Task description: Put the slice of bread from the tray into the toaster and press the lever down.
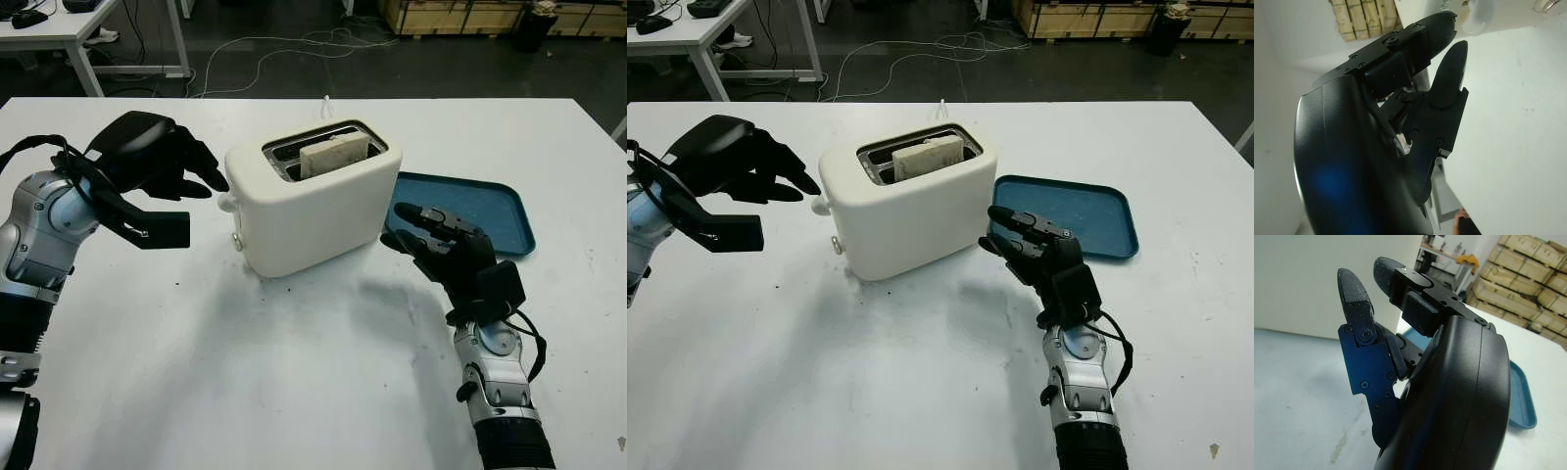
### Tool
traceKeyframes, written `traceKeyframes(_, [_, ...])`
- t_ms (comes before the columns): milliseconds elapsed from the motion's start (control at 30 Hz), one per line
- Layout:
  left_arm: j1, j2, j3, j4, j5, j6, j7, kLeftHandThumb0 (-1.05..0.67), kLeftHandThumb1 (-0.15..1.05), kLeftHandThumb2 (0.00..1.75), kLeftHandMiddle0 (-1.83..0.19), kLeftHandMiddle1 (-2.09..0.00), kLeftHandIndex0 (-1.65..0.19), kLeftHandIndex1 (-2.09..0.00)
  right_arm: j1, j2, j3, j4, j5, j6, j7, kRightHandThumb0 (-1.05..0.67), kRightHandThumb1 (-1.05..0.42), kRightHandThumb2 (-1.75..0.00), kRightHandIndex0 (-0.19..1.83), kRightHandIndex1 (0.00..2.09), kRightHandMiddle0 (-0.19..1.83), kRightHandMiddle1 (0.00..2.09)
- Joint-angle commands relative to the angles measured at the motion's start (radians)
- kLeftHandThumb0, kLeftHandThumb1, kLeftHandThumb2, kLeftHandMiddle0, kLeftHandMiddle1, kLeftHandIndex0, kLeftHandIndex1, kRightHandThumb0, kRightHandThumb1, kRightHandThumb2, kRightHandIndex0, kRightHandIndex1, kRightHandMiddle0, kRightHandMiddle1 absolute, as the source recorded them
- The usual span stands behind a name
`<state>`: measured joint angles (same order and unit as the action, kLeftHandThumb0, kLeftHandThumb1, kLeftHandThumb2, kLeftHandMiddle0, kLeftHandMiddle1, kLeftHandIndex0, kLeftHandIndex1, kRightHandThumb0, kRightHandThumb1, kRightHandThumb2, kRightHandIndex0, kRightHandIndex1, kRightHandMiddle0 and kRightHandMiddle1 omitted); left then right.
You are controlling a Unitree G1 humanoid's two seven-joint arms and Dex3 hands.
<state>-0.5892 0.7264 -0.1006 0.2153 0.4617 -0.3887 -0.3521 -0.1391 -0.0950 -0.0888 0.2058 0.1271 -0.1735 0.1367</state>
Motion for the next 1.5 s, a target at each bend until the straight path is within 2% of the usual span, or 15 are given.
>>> traceKeyframes(0, [-0.016, -0.005, -0.012, -0.001, -0.004, -0.001, -0.008, -0.24, 0.83, 0.0, -1.0, -1.15, -1.32, -0.01, 0.004, 0.001, 0.002, -0.016, -0.003, 0.014, 0.001, -0.47, -0.83, 0.0, 1.21, 0.0, 1.07, 0.0])
traceKeyframes(467, [-0.02, -0.014, -0.041, 0.01, 0.002, 0.03, -0.041, -0.25, 0.86, 0.01, -1.01, -1.17, -1.29, 0.0, 0.005, 0.003, 0.004, -0.016, 0.0, 0.014, 0.006, -0.47, -0.84, 0.0, 1.21, 0.0, 1.06, 0.0])
traceKeyframes(667, [-0.029, -0.02, -0.06, 0.046, 0.007, 0.002, -0.034, -0.25, 0.85, 0.0, -1.02, -1.26, -1.33, -0.02, 0.006, -0.002, 0.005, -0.012, -0.003, -0.006, 0.025, -0.47, -0.85, 0.0, 1.2, 0.0, 1.05, 0.0])
traceKeyframes(933, [-0.048, -0.018, -0.078, 0.077, 0.021, -0.002, -0.037, -0.25, 0.86, 0.0, -0.99, -1.27, -1.32, -0.02, 0.006, 0.0, 0.0, -0.017, 0.003, -0.003, 0.042, -0.49, -0.85, 0.0, 1.19, 0.0, 1.05, 0.0])
traceKeyframes(1333, [-0.065, -0.018, -0.09, 0.118, 0.01, -0.042, -0.046, -0.26, 0.86, 0.0, -0.97, -1.43, -1.39, -0.06, 0.003, 0.004, -0.002, -0.009, 0.002, -0.004, 0.038, -0.5, -0.87, -0.01, 1.18, 0.0, 1.04, 0.0])
traceKeyframes(1467, [-0.061, -0.016, -0.093, 0.113, 0.011, -0.032, -0.059, -0.28, 0.88, 0.01, -0.93, -1.38, -1.36, -0.05, 0.003, 0.003, -0.002, -0.005, -0.004, -0.012, 0.033, -0.5, -0.87, 0.0, 1.19, 0.01, 1.05, 0.0])
